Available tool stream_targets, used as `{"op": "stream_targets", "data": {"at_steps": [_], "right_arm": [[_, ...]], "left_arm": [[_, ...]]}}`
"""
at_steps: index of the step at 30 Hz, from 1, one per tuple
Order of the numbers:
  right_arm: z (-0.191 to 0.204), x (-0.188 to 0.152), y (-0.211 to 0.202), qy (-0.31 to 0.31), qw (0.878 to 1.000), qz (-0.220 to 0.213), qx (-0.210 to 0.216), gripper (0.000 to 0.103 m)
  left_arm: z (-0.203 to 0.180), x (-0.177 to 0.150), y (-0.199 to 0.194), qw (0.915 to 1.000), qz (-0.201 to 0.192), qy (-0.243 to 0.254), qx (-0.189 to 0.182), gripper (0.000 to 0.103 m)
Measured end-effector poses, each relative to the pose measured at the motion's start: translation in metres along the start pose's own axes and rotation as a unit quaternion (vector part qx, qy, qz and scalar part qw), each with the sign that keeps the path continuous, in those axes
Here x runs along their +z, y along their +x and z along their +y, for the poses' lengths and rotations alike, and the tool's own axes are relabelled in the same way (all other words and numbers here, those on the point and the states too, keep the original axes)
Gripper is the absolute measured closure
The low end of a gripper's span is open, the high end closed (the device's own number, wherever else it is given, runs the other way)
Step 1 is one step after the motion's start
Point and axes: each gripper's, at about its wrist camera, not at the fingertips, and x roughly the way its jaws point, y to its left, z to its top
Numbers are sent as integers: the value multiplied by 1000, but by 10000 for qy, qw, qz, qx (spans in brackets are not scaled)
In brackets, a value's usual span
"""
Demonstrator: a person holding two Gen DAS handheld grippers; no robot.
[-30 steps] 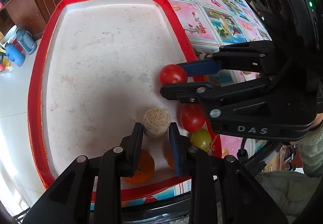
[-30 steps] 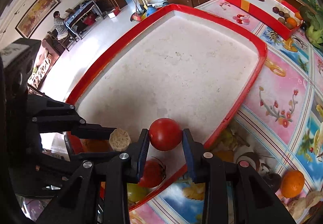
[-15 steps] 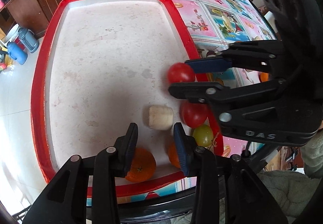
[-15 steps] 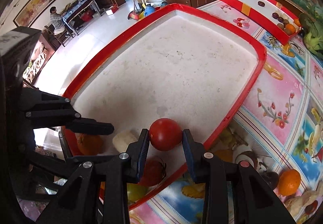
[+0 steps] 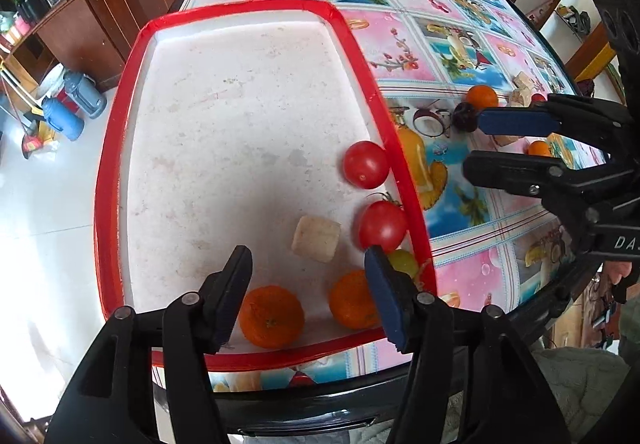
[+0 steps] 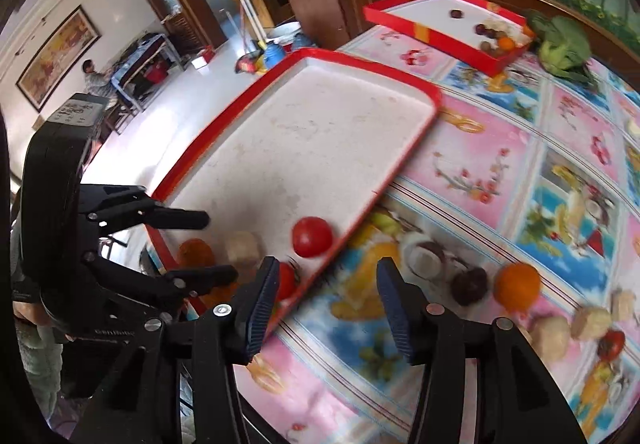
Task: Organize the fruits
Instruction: 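Withdraw both tools from the tray back toward the fruit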
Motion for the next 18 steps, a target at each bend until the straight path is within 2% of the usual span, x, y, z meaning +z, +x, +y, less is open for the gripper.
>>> {"op": "stream_targets", "data": {"at_steps": [18], "right_arm": [[-83,-85,-65,1083,9920,-156,-634,45]], "left_arm": [[-56,14,-14,9980,-177,551,-262,45]]}}
